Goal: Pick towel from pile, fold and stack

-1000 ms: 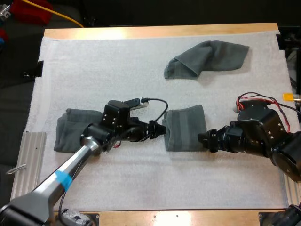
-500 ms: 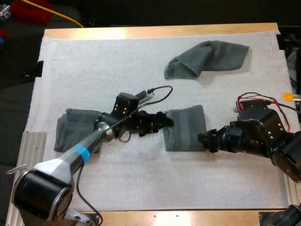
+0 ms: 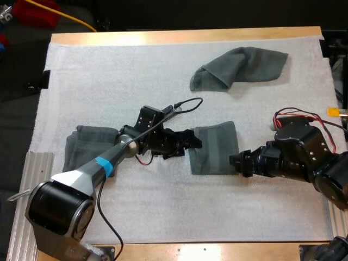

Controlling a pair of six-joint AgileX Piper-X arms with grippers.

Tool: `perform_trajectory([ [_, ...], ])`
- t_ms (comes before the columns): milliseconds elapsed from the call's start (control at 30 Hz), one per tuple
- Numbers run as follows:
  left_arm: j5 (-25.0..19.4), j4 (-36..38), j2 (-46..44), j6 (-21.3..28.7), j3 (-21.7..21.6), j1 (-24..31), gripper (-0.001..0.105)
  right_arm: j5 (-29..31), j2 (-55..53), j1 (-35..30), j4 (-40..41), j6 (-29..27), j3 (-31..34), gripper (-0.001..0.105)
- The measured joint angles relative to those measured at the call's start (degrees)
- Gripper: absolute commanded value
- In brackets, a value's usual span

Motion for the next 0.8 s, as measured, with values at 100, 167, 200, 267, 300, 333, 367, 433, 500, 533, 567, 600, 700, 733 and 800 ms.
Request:
perform_trajectory([
  [100,0.0,-0.19,0.0,0.0,-0.11,-2.11,0.071,0.0,0.0,0.0,0.0,0.0,0.0,0.07],
  [167,-0.3,-0.25,0.0,-0.1,-0.07,-4.16,0.071,0.0,0.0,0.0,0.0,0.0,0.0,0.07],
  [200,-0.61,-0.36,0.0,-0.4,-0.07,-5.12,0.071,0.0,0.0,0.0,0.0,0.0,0.0,0.07],
  [267,-1.76,-0.33,0.0,-1.04,-0.33,-6.54,0.071,0.0,0.0,0.0,0.0,0.0,0.0,0.07],
  [300,-2.3,-0.33,0.0,-1.25,-0.49,-7.18,0.071,0.0,-0.01,0.0,0.0,0.0,0.0,0.07],
  [333,-2.92,-0.33,0.0,-1.29,-0.64,-7.68,0.071,0.0,-0.17,0.0,0.0,0.0,0.0,0.07],
  [367,-3.2,-0.33,0.0,-1.28,-0.79,-7.98,0.07,0.0,-0.28,0.0,0.0,0.0,0.0,0.07],
  [433,-3.32,-0.16,0.17,-1.77,-1.21,-8.44,0.069,0.0,-0.65,0.0,0.0,0.0,0.0,0.07],
  [500,-2.69,-0.08,0.66,-2.11,-1.88,-8.67,0.068,0.0,-1.07,0.0,0.0,0.0,0.0,0.07],
  [533,-1.9,-0.08,1.1,-2.22,-2.37,-8.8,0.066,0.0,-1.3,0.0,0.0,0.0,0.0,0.07],
  [567,-0.72,-0.08,1.55,-2.25,-2.79,-8.82,0.064,0.0,-1.43,0.0,0.07,0.0,0.0,0.07],
  [600,0.04,-0.08,2.05,-2.25,-3.3,-8.96,0.063,0.0,-1.64,0.0,0.1,0.0,0.0,0.07],
  [700,2.14,-0.08,3.18,-2.25,-4.46,-9.09,0.049,0.0,-2.05,0.0,0.1,0.0,0.0,0.07],
  [733,2.56,-0.08,3.32,-2.25,-4.57,-9.08,0.043,0.0,-2.17,0.0,0.1,0.0,0.0,0.07],
  [800,2.98,-0.24,3.36,-2.22,-4.58,-9.07,0.03,0.0,-2.17,0.0,0.1,0.0,0.0,0.07],
])
